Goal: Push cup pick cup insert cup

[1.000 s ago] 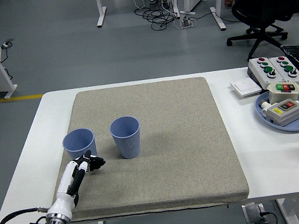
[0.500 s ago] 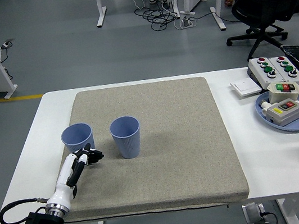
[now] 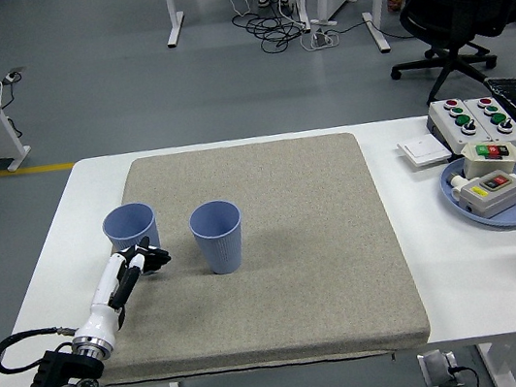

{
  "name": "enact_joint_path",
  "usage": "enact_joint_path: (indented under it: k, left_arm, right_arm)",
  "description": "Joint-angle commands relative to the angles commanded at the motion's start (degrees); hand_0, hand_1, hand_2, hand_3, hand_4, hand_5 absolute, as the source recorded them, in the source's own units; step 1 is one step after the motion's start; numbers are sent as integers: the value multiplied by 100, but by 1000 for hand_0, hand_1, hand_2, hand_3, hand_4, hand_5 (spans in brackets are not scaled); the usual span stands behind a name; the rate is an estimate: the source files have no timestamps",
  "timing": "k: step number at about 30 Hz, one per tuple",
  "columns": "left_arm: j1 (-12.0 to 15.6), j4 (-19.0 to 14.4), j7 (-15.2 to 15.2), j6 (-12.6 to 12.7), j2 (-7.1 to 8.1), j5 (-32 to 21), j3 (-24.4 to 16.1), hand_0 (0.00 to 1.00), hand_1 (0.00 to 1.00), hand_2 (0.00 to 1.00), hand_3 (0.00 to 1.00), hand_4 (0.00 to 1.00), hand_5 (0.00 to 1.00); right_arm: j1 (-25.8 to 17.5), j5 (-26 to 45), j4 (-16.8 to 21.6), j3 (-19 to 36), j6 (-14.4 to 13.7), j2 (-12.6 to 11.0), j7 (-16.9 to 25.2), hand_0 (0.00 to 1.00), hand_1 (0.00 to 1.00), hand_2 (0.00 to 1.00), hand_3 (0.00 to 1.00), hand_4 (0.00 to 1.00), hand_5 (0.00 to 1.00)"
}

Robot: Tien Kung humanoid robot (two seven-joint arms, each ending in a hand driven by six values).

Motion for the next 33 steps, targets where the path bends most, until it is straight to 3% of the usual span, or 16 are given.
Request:
enact_joint_path:
  k: [13,27,33]
  left_arm:
    - [-429,540,-226,47,-37,-348,372,635,600,529,475,575,998]
    - [-1097,1329,-396,44,-94,-890,1219,626,594,523,469,566,998]
    - [-1299,1608,-459,49,-113,-986,1386,623,591,518,465,559,998]
  right_arm:
    - [38,-56,6,23,9,2,-17,702,606,671,589,124,533]
    - [74,-119,14,54,16,15,-27,702,606,672,590,127,533]
    - [109,-259,24,111,34,19,-52,702,606,672,590,127,534]
